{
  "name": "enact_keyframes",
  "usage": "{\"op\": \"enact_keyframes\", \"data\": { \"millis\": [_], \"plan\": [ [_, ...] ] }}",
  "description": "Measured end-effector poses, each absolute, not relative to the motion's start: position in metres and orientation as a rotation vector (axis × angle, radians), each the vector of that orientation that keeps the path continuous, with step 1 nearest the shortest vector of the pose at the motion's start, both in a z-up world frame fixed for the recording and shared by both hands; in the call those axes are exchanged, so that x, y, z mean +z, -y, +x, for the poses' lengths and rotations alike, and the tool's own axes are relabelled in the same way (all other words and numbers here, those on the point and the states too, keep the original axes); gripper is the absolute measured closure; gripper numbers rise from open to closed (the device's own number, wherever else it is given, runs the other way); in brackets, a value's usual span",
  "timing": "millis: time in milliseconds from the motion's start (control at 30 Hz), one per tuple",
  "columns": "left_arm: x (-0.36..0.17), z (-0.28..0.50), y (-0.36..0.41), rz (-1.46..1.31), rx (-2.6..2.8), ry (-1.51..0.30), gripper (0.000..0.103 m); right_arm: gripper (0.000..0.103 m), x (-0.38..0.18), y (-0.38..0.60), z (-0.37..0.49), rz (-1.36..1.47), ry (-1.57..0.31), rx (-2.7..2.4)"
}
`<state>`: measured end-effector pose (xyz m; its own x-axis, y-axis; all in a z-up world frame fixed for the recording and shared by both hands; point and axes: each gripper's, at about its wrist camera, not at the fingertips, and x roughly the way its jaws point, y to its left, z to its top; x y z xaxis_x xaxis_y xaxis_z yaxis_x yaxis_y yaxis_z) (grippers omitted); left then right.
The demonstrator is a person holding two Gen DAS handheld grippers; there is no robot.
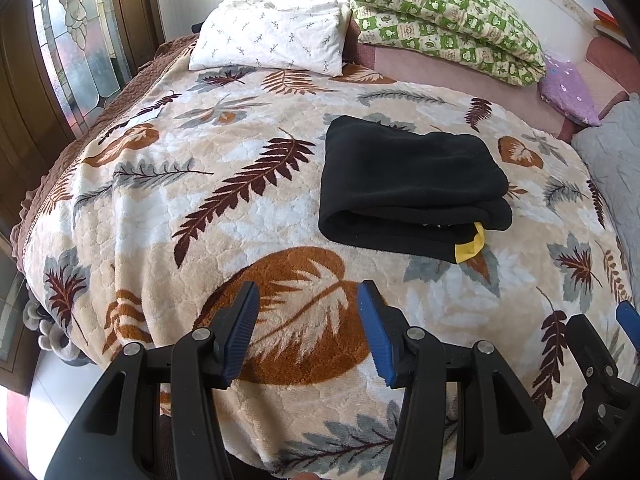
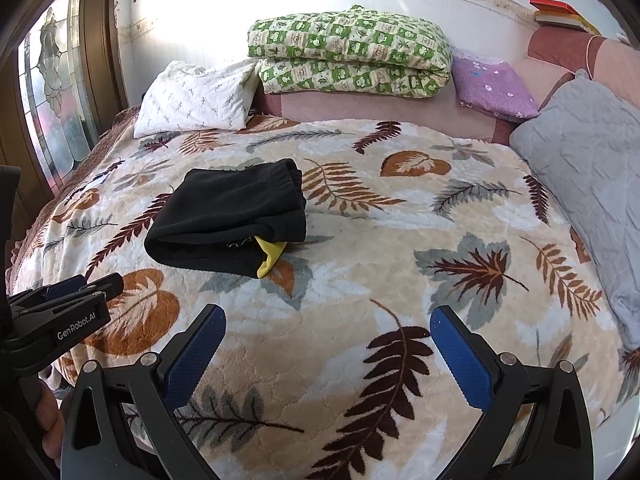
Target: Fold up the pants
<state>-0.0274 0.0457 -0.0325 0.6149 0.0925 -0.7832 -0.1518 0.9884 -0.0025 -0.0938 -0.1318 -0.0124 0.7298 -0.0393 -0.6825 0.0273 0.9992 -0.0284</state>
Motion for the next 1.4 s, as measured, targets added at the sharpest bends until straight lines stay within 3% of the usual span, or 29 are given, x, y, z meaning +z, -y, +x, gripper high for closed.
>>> {"op": "enact_keyframes", "data": {
  "millis": [1400],
  "plan": [
    [-0.0303, -0.0272, -0.0412, -0.057, 0.082, -0.897, 0.053, 0.000, -0.0149, 0.1311, -0.0961, -0.025, -0.761, -0.040]
  ]
}}
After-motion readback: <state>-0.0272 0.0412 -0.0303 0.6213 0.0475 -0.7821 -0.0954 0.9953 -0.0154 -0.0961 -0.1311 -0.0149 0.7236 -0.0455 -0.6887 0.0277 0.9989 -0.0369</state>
